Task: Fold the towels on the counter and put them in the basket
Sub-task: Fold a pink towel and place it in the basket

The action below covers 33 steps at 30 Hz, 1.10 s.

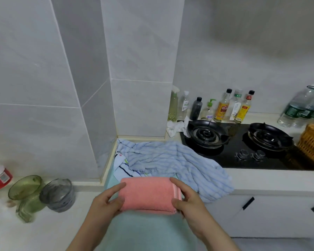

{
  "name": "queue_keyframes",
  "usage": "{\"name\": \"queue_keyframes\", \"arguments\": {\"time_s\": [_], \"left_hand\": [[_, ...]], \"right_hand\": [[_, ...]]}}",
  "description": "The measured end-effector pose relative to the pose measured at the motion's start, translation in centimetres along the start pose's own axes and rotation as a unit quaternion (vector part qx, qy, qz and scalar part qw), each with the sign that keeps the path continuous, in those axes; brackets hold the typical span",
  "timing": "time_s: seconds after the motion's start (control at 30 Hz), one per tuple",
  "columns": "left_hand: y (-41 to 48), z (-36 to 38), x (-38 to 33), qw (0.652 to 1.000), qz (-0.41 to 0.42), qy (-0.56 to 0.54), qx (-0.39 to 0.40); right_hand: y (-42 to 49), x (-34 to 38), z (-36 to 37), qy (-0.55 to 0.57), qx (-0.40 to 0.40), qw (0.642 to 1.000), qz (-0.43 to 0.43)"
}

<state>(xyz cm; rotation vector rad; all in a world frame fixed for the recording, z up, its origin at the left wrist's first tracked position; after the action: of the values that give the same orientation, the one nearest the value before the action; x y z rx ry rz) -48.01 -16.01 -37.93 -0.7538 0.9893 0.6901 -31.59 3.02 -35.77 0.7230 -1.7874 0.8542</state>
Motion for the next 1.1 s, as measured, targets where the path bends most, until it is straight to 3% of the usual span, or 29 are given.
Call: {"name": "queue_keyframes", "arguments": {"time_s": [0.37,0.7,1.1], "left_hand": [[-2.9,9.2,-8.3,0.988,0.021,-0.04,0.145],[-5.0,23.5,-8.5,0.978,0.029,0.002,0.205],[-7.7,41.6,-3.2,0.967,0.085,-0.014,0.241]], "right_hand": [[-6.4,8.4,-9.1,0.02,-0.073,0.996,-0.047],[-10.1,8.7,-21.8,0.037,-0.132,0.987,-0.083],[-14.4,5.9,-40.0,0.056,-0.192,0.975,-0.099]]}}
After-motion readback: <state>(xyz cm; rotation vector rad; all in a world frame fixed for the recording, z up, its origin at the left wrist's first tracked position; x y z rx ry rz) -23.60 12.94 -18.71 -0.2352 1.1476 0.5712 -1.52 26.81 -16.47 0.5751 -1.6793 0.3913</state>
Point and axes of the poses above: each hand's wrist, its own y-axis towards the middle knuckle, its own z-axis out of the palm, x = y × z, the point moved 4 cm from there along y, towards the middle knuckle, and after that the axes turned 14 degrees about -y, right-handed, at the moved point
